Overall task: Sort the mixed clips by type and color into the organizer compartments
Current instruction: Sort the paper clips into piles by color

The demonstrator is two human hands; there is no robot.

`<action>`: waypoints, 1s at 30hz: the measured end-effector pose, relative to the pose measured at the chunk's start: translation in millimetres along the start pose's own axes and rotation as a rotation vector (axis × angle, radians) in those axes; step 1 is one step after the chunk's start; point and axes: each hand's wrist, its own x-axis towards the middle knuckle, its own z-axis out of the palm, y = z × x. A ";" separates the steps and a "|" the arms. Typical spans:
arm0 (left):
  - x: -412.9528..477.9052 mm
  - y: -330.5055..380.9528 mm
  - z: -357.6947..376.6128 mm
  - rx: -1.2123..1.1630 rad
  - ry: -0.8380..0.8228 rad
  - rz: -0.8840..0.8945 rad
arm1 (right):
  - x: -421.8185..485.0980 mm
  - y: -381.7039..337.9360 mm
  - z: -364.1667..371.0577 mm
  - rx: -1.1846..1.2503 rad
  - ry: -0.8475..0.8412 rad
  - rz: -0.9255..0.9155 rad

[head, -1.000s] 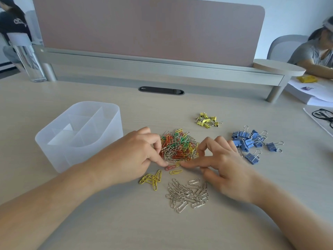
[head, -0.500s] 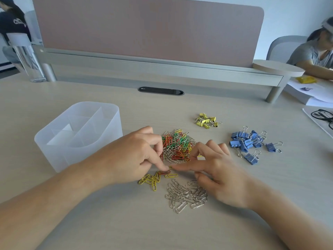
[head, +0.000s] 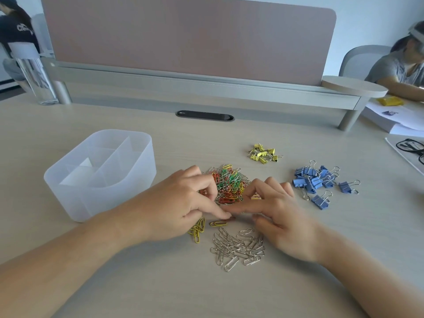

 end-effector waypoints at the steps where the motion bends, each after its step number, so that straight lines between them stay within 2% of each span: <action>1: 0.4 -0.5 -1.6 -0.006 0.034 -0.007 | -0.2 0.4 -0.7 0.010 0.035 -0.002; 4: 0.9 -3.0 -3.4 0.021 0.084 -0.042 | -1.3 3.5 -2.7 0.044 0.109 0.008; 9: -1.1 -7.5 2.9 0.102 0.010 -0.044 | -1.3 5.2 -0.9 0.023 0.070 0.001; 14: -0.9 -8.2 -5.4 0.048 0.076 -0.021 | -2.6 11.1 -4.9 0.008 0.094 0.023; 19: -1.1 -1.4 -1.6 0.029 -0.015 0.064 | -3.5 16.0 -10.5 -0.019 0.092 0.037; 30: -2.3 -12.9 -6.9 0.018 0.034 -0.036 | -4.9 34.1 -16.5 -0.056 0.169 0.191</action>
